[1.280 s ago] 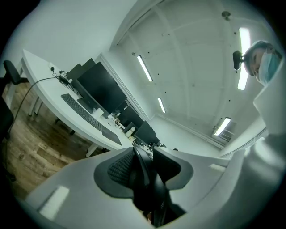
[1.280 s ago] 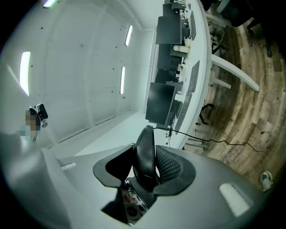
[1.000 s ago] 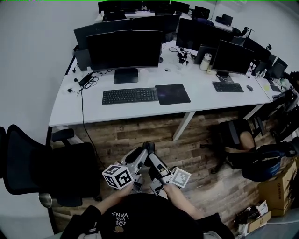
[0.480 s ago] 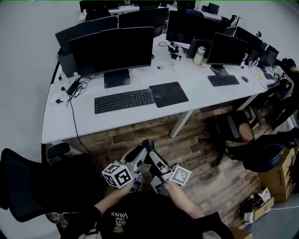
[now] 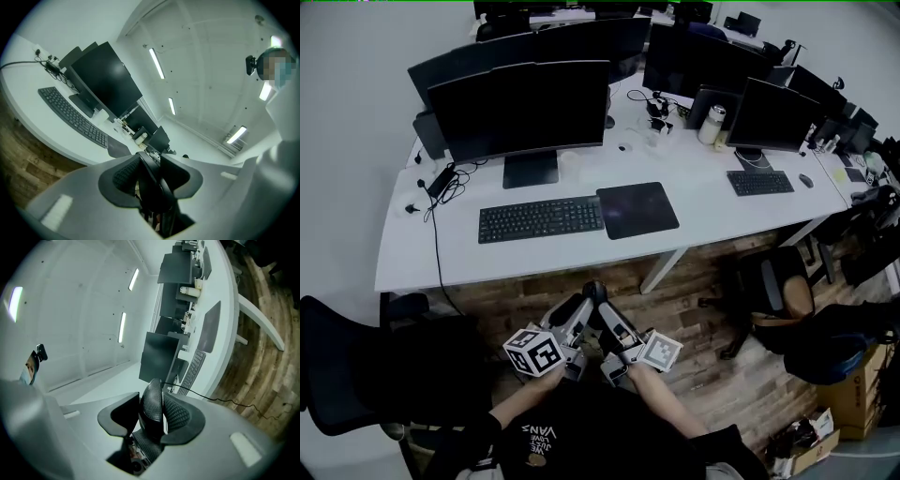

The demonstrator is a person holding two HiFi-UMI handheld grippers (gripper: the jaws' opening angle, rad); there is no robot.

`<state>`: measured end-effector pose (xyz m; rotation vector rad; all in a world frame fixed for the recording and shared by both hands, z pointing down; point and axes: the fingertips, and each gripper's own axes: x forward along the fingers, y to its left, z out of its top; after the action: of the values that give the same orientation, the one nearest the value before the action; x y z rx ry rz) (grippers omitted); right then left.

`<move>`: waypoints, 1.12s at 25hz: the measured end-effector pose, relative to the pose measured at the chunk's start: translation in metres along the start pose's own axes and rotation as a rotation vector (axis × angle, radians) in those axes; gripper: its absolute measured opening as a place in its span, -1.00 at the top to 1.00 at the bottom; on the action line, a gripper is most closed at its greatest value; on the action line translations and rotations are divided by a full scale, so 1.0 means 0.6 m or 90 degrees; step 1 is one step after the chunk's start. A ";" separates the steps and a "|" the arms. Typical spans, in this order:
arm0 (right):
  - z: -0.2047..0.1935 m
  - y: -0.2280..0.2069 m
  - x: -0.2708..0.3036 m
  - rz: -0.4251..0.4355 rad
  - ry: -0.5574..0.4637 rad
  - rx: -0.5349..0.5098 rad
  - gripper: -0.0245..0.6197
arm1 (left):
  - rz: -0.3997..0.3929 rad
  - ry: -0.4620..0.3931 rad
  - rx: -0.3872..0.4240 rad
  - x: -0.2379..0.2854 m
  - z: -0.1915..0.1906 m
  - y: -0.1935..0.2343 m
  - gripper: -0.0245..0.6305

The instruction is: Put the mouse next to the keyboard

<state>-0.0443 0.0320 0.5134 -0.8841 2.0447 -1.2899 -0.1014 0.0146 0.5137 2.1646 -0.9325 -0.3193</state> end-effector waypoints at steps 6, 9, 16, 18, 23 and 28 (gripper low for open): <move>0.108 -0.043 0.022 0.023 0.058 0.001 0.42 | 0.040 -0.045 0.004 0.108 0.014 -0.007 0.51; 0.149 -0.063 0.032 0.037 0.088 0.010 0.42 | 0.064 -0.067 0.002 0.149 0.015 -0.006 0.51; 0.210 -0.109 0.047 0.056 0.151 0.025 0.42 | 0.117 -0.105 0.004 0.218 0.010 0.002 0.51; 0.226 -0.119 0.050 0.057 0.158 0.030 0.42 | 0.126 -0.107 0.007 0.234 0.010 0.002 0.51; 0.259 -0.138 0.059 0.050 0.154 0.035 0.42 | 0.131 -0.105 0.007 0.268 0.017 0.005 0.51; 0.298 -0.165 0.078 0.033 0.125 0.033 0.42 | 0.112 -0.081 0.009 0.318 0.028 0.020 0.51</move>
<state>0.0824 -0.1340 0.5315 -0.6995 2.1563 -1.4435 0.0185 -0.1348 0.5226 2.0762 -1.1910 -0.3671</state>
